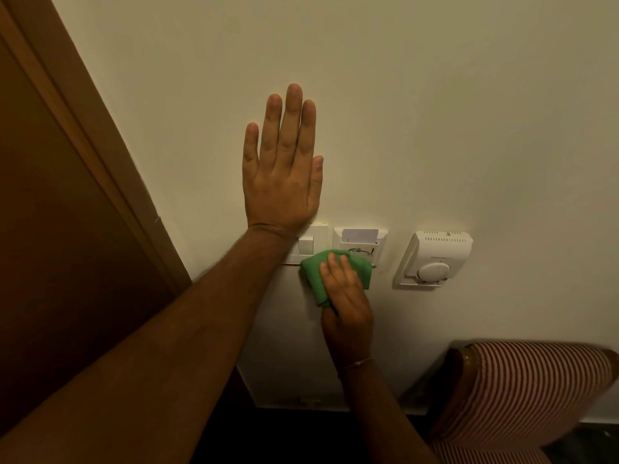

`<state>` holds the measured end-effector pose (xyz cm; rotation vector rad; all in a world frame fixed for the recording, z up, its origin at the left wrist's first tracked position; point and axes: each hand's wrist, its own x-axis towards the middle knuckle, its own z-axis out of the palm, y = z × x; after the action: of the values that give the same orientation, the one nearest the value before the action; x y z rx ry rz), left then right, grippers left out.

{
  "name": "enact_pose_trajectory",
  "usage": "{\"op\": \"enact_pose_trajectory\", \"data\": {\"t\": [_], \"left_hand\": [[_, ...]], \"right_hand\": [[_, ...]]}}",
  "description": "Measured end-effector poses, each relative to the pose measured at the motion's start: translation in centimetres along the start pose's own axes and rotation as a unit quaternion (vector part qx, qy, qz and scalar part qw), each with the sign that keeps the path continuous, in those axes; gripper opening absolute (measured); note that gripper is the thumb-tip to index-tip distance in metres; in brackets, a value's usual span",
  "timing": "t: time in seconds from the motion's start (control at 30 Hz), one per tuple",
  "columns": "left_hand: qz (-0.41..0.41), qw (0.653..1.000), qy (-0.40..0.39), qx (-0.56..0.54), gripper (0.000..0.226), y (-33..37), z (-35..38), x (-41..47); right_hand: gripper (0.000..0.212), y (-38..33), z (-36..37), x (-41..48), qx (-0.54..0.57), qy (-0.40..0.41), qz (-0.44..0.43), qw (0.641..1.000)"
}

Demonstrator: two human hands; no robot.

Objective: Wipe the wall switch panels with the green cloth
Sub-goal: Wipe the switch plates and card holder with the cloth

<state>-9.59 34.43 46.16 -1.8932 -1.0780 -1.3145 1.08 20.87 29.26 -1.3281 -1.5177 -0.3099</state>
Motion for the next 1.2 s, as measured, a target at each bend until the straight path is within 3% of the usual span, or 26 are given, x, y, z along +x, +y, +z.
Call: {"op": "enact_pose_trajectory", "data": {"t": [0.23,0.4,0.57,0.8,1.03,1.2], "left_hand": [[0.001,1.000,0.000,0.018,0.075,0.3,0.1,0.1],[0.001,1.000,0.002,0.006,0.073,0.1,0.2,0.1],[0.004,1.000,0.006,0.010,0.067,0.4,0.1,0.0],[-0.003,1.000,-0.002,0.029,0.069,0.6,-0.1,0.1],[0.004,1.000,0.017,0.016,0.069,0.5,0.1,0.0],[0.002,1.000,0.023,0.014,0.068,0.4,0.2,0.0]], "right_hand": [[0.051,2.1,-2.1,-0.5,0.006,0.090,0.099,0.991],[0.062,-0.8,-0.2,0.3,0.008,0.042,0.058,0.997],[0.056,0.4,-1.3,0.7,0.006,0.000,0.003,1.000],[0.068,2.0,-2.7,0.3,0.018,0.100,0.091,0.991],[0.049,-1.8,0.1,1.4,0.014,-0.009,0.003,1.000],[0.048,0.7,-1.7,1.1,0.008,0.007,-0.004,1.000]]}}
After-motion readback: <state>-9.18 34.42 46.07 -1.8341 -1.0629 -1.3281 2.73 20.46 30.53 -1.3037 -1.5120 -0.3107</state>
